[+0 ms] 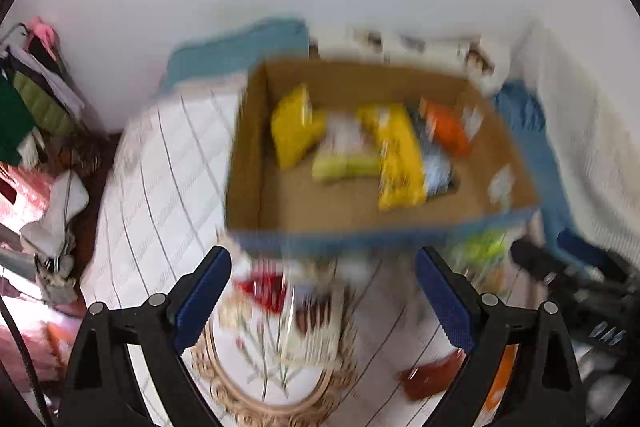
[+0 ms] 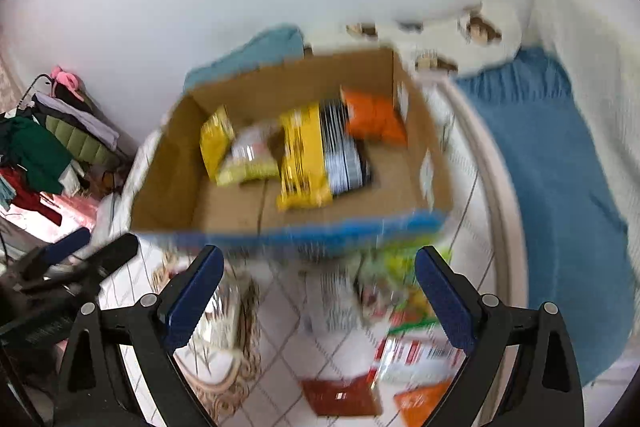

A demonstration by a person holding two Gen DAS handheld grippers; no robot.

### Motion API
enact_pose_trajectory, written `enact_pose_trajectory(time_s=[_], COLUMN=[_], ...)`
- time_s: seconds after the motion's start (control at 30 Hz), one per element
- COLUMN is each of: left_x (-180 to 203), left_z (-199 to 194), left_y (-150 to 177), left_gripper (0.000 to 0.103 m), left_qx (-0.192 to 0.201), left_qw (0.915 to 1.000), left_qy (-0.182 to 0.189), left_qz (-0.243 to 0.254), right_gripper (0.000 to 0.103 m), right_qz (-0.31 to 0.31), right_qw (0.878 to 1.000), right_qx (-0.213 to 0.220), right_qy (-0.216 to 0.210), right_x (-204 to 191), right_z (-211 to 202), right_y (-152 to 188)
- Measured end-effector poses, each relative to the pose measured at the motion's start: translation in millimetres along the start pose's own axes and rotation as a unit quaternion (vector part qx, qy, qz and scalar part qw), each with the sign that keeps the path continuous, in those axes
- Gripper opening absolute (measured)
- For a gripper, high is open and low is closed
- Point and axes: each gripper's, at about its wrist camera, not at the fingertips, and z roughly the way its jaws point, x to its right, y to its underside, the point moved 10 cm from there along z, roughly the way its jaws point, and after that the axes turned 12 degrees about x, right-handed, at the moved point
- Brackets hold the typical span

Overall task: Organize snacks
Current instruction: 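Grasp the white Mizz packet with the right tool while the left tool grasps the Franzzi cookie pack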

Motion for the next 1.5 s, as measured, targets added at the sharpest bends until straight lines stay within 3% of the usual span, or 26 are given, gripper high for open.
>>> enact_pose_trajectory(time_s=[0.03,0.07,0.13,0.33,0.37,0.47,0.67,0.9,1.07,1.5], left_x=[-2,-2,-1,4,6,4,-4,-15,-10,9], left_z=[13,28,53,112,121,135,125,96,98,120], left_y=[18,38,70,121,126,131,141,194,214,227], left_gripper=[0.094,0.094,0.094,0.094,0.088,0.057,0.057,0.057,0.057,0.057], left_qx=[-0.026,-0.056,-0.099,-0.174,-0.181,-0.189,-0.189,-0.229,-0.236,-0.234], left_qw=[0.9997,0.9984,0.995,0.9845,0.9832,0.9817,0.9817,0.9709,0.9702,0.9713], left_qy=[0.002,0.005,0.004,-0.006,-0.005,-0.017,-0.016,0.002,0.003,-0.003], left_qz=[0.0,0.001,0.007,0.019,0.02,0.02,-0.01,-0.069,-0.057,-0.041], right_gripper=[0.094,0.079,0.067,0.067,0.067,0.067,0.06,0.058,0.058,0.061], right_qz=[0.006,0.009,0.002,0.002,-0.001,-0.011,-0.045,-0.064,-0.065,-0.098], right_qw=[1.0,1.0,0.999,0.996,0.995,0.993,0.988,0.979,0.974,0.97], right_qx=[-0.011,-0.02,-0.047,-0.089,-0.097,-0.121,-0.142,-0.193,-0.218,-0.223], right_qy=[-0.006,-0.008,0.002,-0.001,-0.003,0.009,0.033,0.013,0.01,0.022], right_x=[2,4,10,12,10,7,4,-1,-2,-17], right_z=[7,13,32,76,83,104,126,92,82,102], right_y=[11,20,42,72,76,89,108,164,200,217])
